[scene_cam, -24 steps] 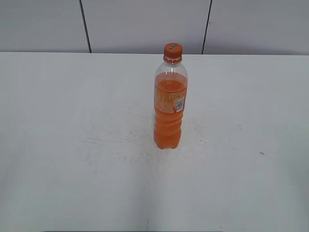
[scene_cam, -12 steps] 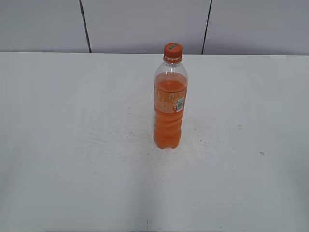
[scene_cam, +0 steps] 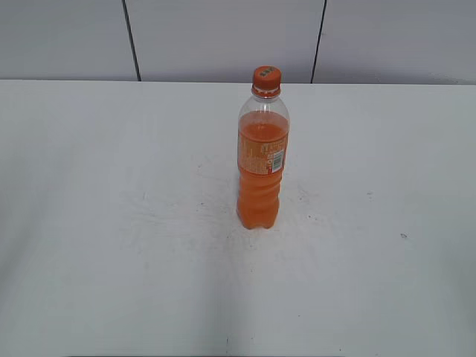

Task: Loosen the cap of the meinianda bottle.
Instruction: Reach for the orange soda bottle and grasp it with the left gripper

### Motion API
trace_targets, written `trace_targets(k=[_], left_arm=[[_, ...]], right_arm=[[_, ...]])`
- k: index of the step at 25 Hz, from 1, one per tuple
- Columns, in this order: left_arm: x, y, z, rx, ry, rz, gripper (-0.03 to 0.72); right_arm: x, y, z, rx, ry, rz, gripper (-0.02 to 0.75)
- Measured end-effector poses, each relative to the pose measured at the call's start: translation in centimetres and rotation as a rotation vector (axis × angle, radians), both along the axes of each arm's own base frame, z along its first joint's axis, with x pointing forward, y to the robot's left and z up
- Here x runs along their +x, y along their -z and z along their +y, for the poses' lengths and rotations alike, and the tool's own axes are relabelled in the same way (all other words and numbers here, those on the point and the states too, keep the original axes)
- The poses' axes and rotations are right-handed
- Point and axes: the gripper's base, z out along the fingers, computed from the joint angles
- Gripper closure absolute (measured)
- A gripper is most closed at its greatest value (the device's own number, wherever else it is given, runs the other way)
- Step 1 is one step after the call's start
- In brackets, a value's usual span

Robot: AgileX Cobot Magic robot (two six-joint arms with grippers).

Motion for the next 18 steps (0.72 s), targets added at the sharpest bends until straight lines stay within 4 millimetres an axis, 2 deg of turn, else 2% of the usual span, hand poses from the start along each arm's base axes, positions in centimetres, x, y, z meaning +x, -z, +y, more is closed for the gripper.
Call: trace_targets(k=[5,8,11,14,18], left_arm=[[6.0,-0.1,-0.7,0.023,0.008,-0.004,0.218],[9.6,0.9,-1.1,0.034,0.013,0.002,0.218],[13.3,3.5,-1.5,0.043,0.022,-0.01,0.218],[15.0,6.6,-1.8,0.036,0.03,-0.037,0.218],[16.3,11.2,-2.6,-0.025,0.102,-0.047,0.218]], right_arm=[[0.0,0.0,0.0,0.0,0.0,0.0,0.278],[0.0,0.0,0.0,0.0,0.0,0.0,0.278],[0.0,0.0,0.0,0.0,0.0,0.0,0.278],[0.0,0.0,0.0,0.0,0.0,0.0,0.278],[0.0,0.0,0.0,0.0,0.0,0.0,0.278]])
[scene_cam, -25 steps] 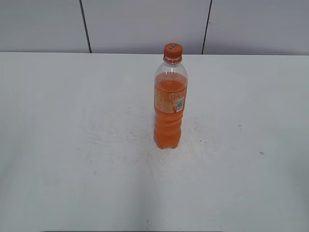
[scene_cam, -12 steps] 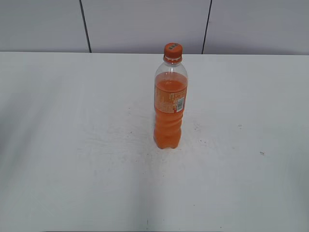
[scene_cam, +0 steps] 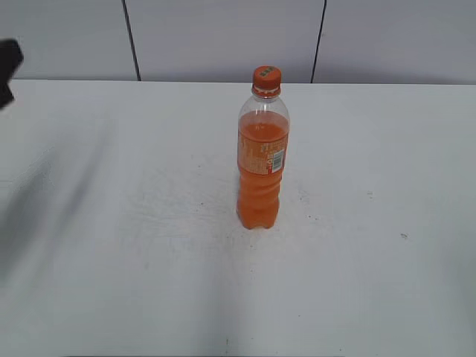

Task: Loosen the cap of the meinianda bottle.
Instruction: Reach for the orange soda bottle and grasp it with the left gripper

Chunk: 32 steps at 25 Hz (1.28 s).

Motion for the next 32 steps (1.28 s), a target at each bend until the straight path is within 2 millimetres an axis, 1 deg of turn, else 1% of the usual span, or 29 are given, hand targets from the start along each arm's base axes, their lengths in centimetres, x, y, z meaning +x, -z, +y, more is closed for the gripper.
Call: trace_targets(k=[4,5,9,15,18,20,22,23,25,27,29,32], left_arm=[[0.3,4.4,-2.0,-0.018,0.217,0.031,0.218],[0.4,5.1,-2.6,-0.011,0.293,0.023,0.218],[0.6,7.8,-4.2,-0.01,0.49,0.047,0.218],[1.0,11.7,-4.8,-0.029,0.579,0.189,0.218],[2.3,12.7,-5.3,0.037,0.74,0.193,0.218],[3.8,13.1,-6.0,0.106,0.884,0.165,0.218],[5.3,13.7,-6.6,0.155,0.976,0.146,0.216],[6.1,13.8,-6.8,0.177,1.007,0.127,0.203],[7.4,14.0,-7.5,0.205,1.048,0.099,0.139],[8.5,14.0,-8.3,0.218,1.08,0.077,0.05],[9.2,14.2,-9.2,0.218,1.118,0.07,0.017],[10.2,15.0,-10.8,0.223,1.184,0.068,0.0]], right_arm=[[0.0,0.0,0.0,0.0,0.0,0.0,0.278],[0.0,0.0,0.0,0.0,0.0,0.0,0.278],[0.0,0.0,0.0,0.0,0.0,-0.001,0.278],[0.0,0.0,0.0,0.0,0.0,-0.001,0.278],[0.0,0.0,0.0,0.0,0.0,-0.001,0.278],[0.0,0.0,0.0,0.0,0.0,-0.001,0.278],[0.0,0.0,0.0,0.0,0.0,-0.001,0.278],[0.0,0.0,0.0,0.0,0.0,-0.001,0.278],[0.0,0.0,0.0,0.0,0.0,-0.001,0.278],[0.0,0.0,0.0,0.0,0.0,-0.001,0.278],[0.0,0.0,0.0,0.0,0.0,-0.001,0.278],[0.0,0.0,0.0,0.0,0.0,-0.001,0.278]])
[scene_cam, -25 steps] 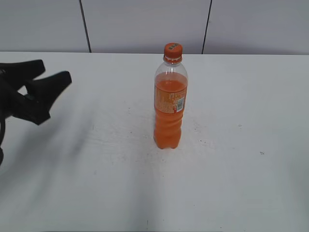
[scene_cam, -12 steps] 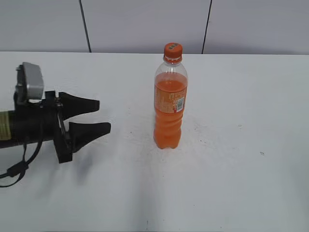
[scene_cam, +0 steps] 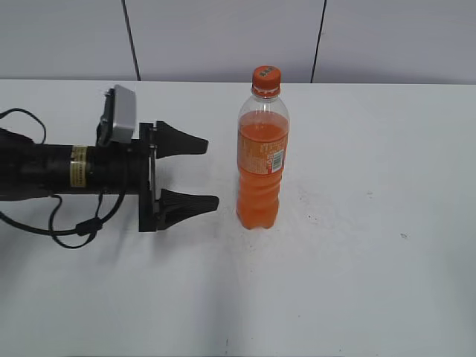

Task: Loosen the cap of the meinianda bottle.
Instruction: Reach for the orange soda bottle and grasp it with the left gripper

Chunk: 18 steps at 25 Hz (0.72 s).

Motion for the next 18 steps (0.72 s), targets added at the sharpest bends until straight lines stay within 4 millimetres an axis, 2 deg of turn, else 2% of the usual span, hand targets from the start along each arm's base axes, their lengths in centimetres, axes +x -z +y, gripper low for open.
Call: trace_targets(k=[6,11,18], left_arm=[[2.1,1.2,-3.3,-0.009,0.086,-0.005,0.008],[2.7,2.2,-6.1,-0.019,0.146,-0.003,0.029],[3.5,3.3,-9.3,-0.041,0.193,0.033,0.111]], right_arm=[[0.0,0.0,0.0,0.0,0.0,0.0,0.278],[0.0,0.0,0.0,0.0,0.0,0.0,0.278],[0.0,0.0,0.0,0.0,0.0,0.0,0.278]])
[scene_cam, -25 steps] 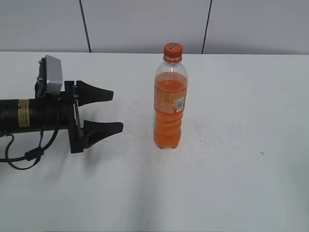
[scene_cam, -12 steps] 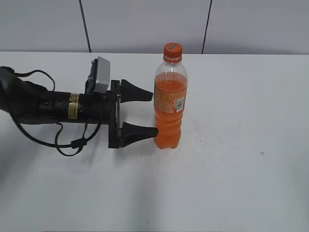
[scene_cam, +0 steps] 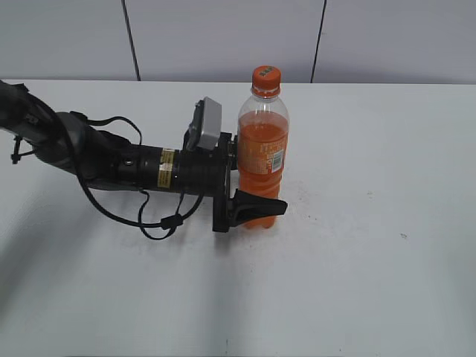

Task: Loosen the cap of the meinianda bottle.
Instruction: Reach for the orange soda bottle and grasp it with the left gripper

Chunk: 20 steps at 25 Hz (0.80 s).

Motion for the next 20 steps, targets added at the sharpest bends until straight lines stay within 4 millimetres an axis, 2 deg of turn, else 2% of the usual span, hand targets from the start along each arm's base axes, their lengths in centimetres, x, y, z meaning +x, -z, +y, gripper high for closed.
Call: trace_targets(k=[7,20], left_arm=[[0.31,0.19,-0.46,-0.014,-0.013,0.025,0.296],[0.29,0.22,-0.46,-0.013,-0.011,0.026,0.296]], right_arm=[[0.0,0.0,0.0,0.0,0.0,0.0,0.278],[0.0,0.0,0.0,0.0,0.0,0.0,0.278]])
